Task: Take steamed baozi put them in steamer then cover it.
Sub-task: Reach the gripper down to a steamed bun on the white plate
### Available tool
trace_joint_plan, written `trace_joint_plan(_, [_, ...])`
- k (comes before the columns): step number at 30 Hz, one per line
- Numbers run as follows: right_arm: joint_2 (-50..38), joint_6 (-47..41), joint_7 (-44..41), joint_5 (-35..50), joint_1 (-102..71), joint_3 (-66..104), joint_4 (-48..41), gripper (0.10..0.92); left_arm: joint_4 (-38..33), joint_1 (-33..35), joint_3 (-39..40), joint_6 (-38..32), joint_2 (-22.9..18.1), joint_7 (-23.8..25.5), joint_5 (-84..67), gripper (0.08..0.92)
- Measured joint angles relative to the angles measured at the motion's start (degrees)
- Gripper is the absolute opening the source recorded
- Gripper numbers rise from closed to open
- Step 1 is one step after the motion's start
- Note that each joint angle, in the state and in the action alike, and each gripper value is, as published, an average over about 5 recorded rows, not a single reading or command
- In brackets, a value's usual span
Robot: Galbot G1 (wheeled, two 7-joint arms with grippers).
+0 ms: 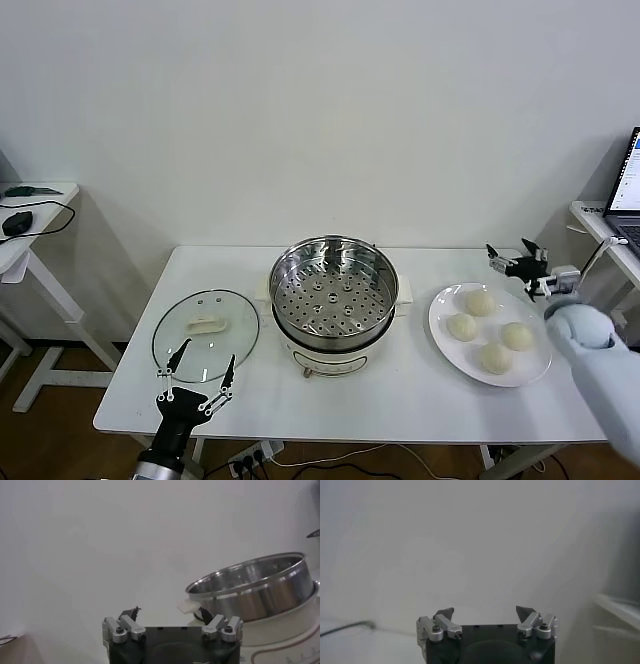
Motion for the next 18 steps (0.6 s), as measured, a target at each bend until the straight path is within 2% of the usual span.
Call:
trace_joint_plan(10, [1.9, 5.4, -33.8, -22.5, 18.3, -10.6, -17.4, 0.823, -1.5, 0.9, -0.1, 0.2, -0.4, -0.1, -0.1, 0.823])
trace_joint_plan(14, [3.3, 8.0, -41.9, -31.6, 23.6, -14.3, -21.7, 0.823, -1.7, 1.0, -0.1, 0.1, -0.6, -0.3, -0.2, 0.823])
trace_joint_plan(18, [5.3, 10.1, -46.2, -39.7, 27.9, -18.2, -25.1, 0.823, -1.7, 1.3, -0.3, 0.0, -0.7, -0.4, -0.3, 0.823])
